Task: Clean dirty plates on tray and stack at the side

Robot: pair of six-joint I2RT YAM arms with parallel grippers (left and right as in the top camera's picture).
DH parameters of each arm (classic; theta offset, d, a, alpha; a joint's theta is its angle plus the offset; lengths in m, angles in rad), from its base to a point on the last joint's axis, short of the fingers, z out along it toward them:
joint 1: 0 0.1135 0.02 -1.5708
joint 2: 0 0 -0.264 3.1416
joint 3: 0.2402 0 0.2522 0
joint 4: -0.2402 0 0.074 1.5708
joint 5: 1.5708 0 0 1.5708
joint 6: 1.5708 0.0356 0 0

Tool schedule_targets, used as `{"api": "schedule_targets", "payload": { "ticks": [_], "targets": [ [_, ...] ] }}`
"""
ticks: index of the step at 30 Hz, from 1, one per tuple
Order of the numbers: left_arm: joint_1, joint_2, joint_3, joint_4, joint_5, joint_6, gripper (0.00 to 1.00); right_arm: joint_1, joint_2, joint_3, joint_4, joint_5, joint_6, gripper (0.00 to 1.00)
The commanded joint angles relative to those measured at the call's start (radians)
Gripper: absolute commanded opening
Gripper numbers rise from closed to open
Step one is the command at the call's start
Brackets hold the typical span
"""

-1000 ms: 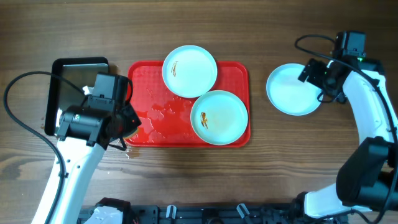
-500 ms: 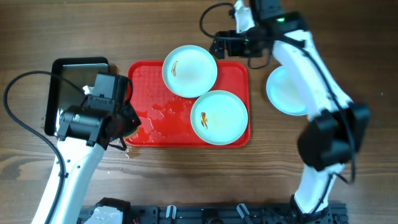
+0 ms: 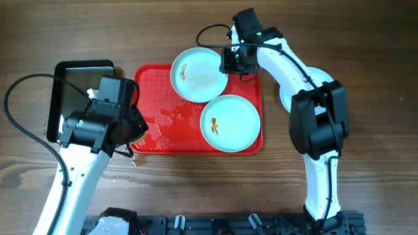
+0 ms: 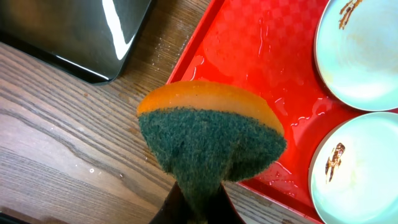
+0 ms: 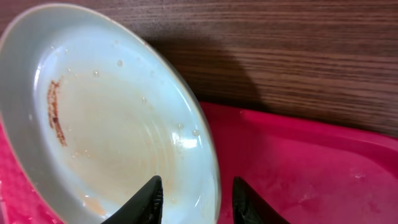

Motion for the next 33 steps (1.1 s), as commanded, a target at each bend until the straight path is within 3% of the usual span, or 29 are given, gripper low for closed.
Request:
{"api": "schedule_targets", "payload": {
  "ticks": [1, 6, 8, 13, 18, 21, 27, 31, 33],
  "targets": [
    [0.004, -0.008, 0.010, 0.002, 0.005, 0.013, 0.04, 0.043, 0.051, -0.033, 0.003, 0.180, 0.052, 0.37],
    [0.004, -0.008, 0.010, 0.003, 0.005, 0.012, 0.04, 0.058, 0.054, -0.077, 0.037, 0.180, 0.059, 0.37],
    [0.004, -0.008, 0.010, 0.010, 0.005, 0.012, 0.04, 0.058, 0.054, -0.077, 0.044, 0.098, 0.048, 0.19],
    [0.004, -0.008, 0.010, 0.010, 0.005, 0.012, 0.04, 0.109, 0.054, -0.077, 0.105, -0.045, 0.050, 0.04],
    [0.004, -0.008, 0.010, 0.015, 0.004, 0.013, 0.04, 0.202, 0.054, -0.077, 0.105, -0.044, 0.090, 0.04],
    [0.004, 0.005, 0.010, 0.045, 0.003, 0.084, 0.04, 0.251, 0.054, -0.077, 0.032, -0.043, 0.108, 0.04],
    [0.004, 0.204, 0.010, 0.137, 0.011, 0.084, 0.04, 0.264, 0.054, -0.077, -0.081, -0.014, 0.109, 0.04],
    [0.004, 0.369, 0.010, 0.311, 0.215, 0.145, 0.04, 0.264, 0.054, -0.078, -0.092, -0.018, 0.129, 0.04],
    [0.004, 0.441, 0.010, 0.371, 0.236, 0.144, 0.04, 0.264, 0.054, -0.078, -0.084, -0.013, 0.130, 0.04]
  ]
}}
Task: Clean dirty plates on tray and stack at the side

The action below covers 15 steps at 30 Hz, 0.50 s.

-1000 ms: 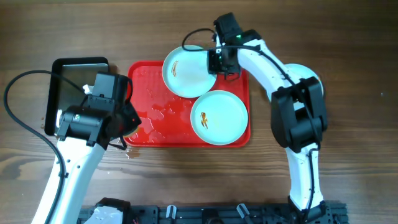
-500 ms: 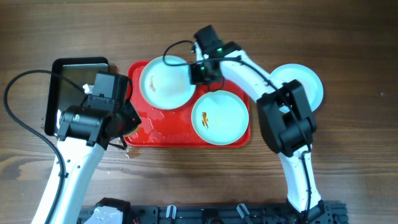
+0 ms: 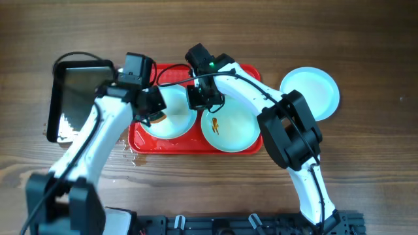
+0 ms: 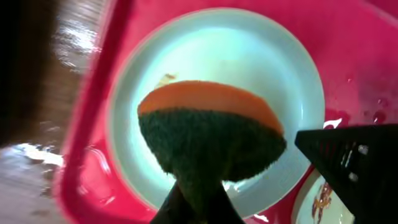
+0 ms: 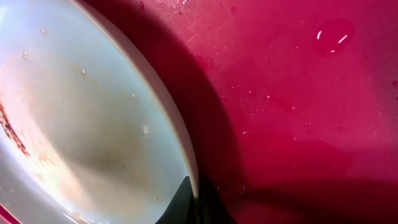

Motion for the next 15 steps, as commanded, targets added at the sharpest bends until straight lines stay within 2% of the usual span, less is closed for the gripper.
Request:
{"api": "schedule_targets", "payload": {
  "ticks": [1, 3, 4, 6, 9, 12, 14, 15],
  "targets": [
    [0.004, 0.120, 0.010, 0.066, 0.102, 0.033, 0.04, 0.000, 0.026, -0.007, 0.014, 0.029, 0.021, 0.04],
    [0.004, 0.169, 0.010, 0.095, 0.137, 0.031, 0.04, 0.000, 0.026, -0.007, 0.029, 0.029, 0.059, 0.04],
    [0.004, 0.222, 0.010, 0.140, 0.200, 0.031, 0.04, 0.000, 0.026, -0.007, 0.029, 0.029, 0.065, 0.05],
    [0.004, 0.275, 0.010, 0.194, 0.262, 0.031, 0.04, 0.000, 0.026, -0.007, 0.027, 0.029, 0.044, 0.04],
    [0.004, 0.326, 0.010, 0.204, 0.270, 0.032, 0.04, 0.001, 0.026, -0.007, 0.021, 0.037, 0.040, 0.05],
    [0.004, 0.374, 0.009, 0.203, 0.216, 0.031, 0.04, 0.000, 0.026, -0.007, 0.018, 0.055, 0.042, 0.04],
    [0.004, 0.394, 0.008, 0.181, 0.105, 0.031, 0.04, 0.000, 0.026, -0.007, 0.005, 0.085, 0.042, 0.04],
    [0.004, 0.402, 0.008, 0.150, -0.025, 0.031, 0.04, 0.000, 0.026, -0.007, -0.002, 0.093, 0.043, 0.04]
  ]
}}
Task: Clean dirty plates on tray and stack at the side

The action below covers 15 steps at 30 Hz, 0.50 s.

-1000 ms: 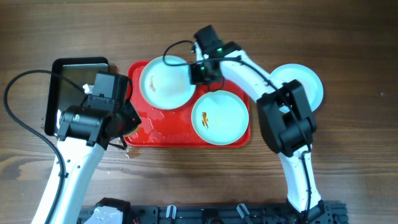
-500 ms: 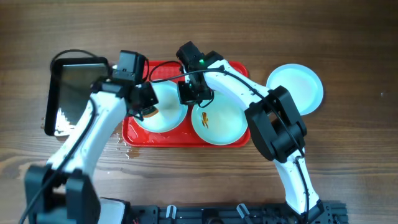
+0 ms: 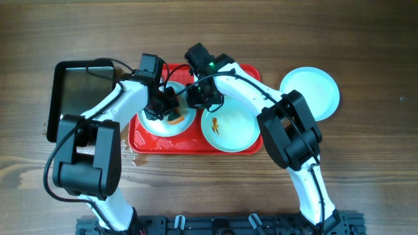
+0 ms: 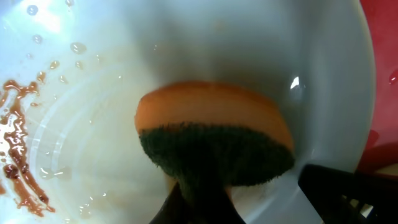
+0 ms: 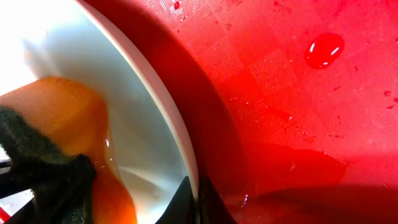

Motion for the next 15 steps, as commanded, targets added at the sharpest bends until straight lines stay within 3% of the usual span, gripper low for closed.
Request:
{"api": "schedule_targets", "payload": {
  "ticks": [1, 4, 9, 15],
  "targets": [
    [0.002, 0.070, -0.014, -0.061, -0.327, 0.012, 0.04, -0.001, 0.026, -0.007, -0.026, 0.087, 0.003, 0.04],
    [0.003, 0.071, -0.014, -0.121, -0.536, 0.012, 0.04, -0.001, 0.026, -0.007, -0.024, 0.092, 0.003, 0.04],
    [0.003, 0.069, -0.013, -0.146, -0.693, 0.012, 0.04, -0.001, 0.026, -0.007, -0.017, 0.096, 0.002, 0.04],
    [-0.010, -0.005, 0.085, -0.240, -0.664, -0.109, 0.04, -0.001, 0.026, -0.007, -0.016, 0.099, 0.002, 0.04]
  ]
}}
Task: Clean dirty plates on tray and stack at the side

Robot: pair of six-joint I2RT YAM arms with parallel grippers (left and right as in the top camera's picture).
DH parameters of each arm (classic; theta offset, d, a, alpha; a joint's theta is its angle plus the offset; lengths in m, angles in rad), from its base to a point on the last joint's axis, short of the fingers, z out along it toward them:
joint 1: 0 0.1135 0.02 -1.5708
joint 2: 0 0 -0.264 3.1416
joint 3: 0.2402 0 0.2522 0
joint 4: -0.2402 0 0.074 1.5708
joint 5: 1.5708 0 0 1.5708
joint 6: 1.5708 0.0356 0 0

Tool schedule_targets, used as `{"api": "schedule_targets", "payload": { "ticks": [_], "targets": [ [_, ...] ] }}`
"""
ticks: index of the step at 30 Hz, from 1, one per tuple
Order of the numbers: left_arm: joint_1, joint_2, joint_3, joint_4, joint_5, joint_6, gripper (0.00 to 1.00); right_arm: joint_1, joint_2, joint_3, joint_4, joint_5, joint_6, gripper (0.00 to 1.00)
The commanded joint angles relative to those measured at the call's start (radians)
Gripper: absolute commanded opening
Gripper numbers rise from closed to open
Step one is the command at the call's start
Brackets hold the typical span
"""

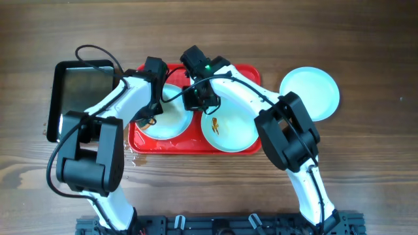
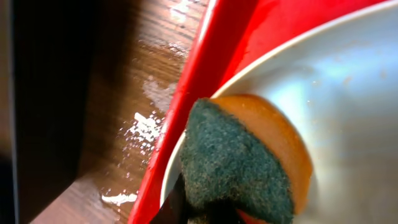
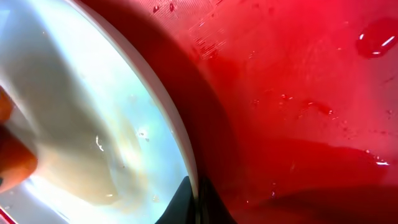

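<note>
On the left half of the red tray (image 1: 251, 78) lies a white plate (image 1: 175, 117). My right gripper (image 3: 194, 202) is shut on its right rim (image 3: 180, 143). My left gripper (image 2: 199, 214) is shut on an orange and green sponge (image 2: 249, 155), which rests against the plate's left rim beside the tray wall (image 2: 199, 81). In the overhead view the left gripper (image 1: 149, 119) and the right gripper (image 1: 196, 98) sit at opposite sides of this plate. A second plate (image 1: 232, 124) with a brown smear lies on the tray's right half.
A clean white plate (image 1: 310, 91) sits on the table right of the tray. A black tray (image 1: 81, 88) lies to the left. Water is spilled on the wood (image 2: 146, 124) by the red tray's left edge, and drops lie on the tray floor (image 3: 373, 43).
The sponge has moved from the middle of the plate to its left rim next to the tray wall. The right gripper holds the same rim, hardly shifted.
At first the left gripper held the sponge over the table left of the tray, and the right gripper stood open around the rim of the back plate. Then that plate lay at the tray's left, gripped, with the sponge above it. Then the sponge pressed into it, now at its left rim.
</note>
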Motion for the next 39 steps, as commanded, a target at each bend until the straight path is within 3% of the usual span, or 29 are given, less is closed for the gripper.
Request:
{"api": "schedule_targets", "payload": {
  "ticks": [1, 4, 7, 15, 21, 23, 27, 31, 35, 39],
  "targets": [
    [0.004, -0.063, 0.030, 0.022, 0.004, -0.078, 0.04, -0.024, 0.026, -0.007, -0.020, 0.093, 0.003, 0.04],
    [0.004, -0.076, 0.026, 0.129, 0.362, -0.070, 0.04, -0.024, 0.026, -0.007, -0.016, 0.093, 0.029, 0.04],
    [-0.008, -0.060, 0.013, 0.167, 0.446, -0.070, 0.04, -0.024, 0.026, -0.007, -0.016, 0.093, 0.027, 0.04],
    [-0.032, 0.080, 0.013, 0.203, 0.407, -0.070, 0.04, -0.024, 0.026, -0.007, -0.013, 0.093, 0.027, 0.04],
    [-0.025, 0.080, 0.014, -0.030, -0.140, -0.070, 0.04, -0.024, 0.026, -0.007, -0.017, 0.109, 0.027, 0.04],
    [-0.020, 0.080, 0.018, -0.083, -0.211, -0.071, 0.04, -0.024, 0.026, -0.007, -0.020, 0.109, 0.027, 0.04],
    [-0.022, -0.005, 0.107, -0.209, -0.191, -0.212, 0.04, -0.023, 0.023, -0.007, -0.021, 0.109, 0.026, 0.04],
    [-0.016, -0.274, 0.162, -0.239, -0.018, -0.230, 0.04, -0.024, -0.045, 0.014, -0.040, 0.129, 0.026, 0.04],
    [-0.013, -0.464, 0.162, -0.280, 0.271, -0.144, 0.04, -0.023, -0.187, 0.112, -0.146, 0.405, -0.048, 0.04],
    [-0.013, -0.470, 0.142, -0.328, 0.253, -0.145, 0.04, 0.007, -0.363, 0.178, -0.201, 0.653, -0.223, 0.04]
  ]
}}
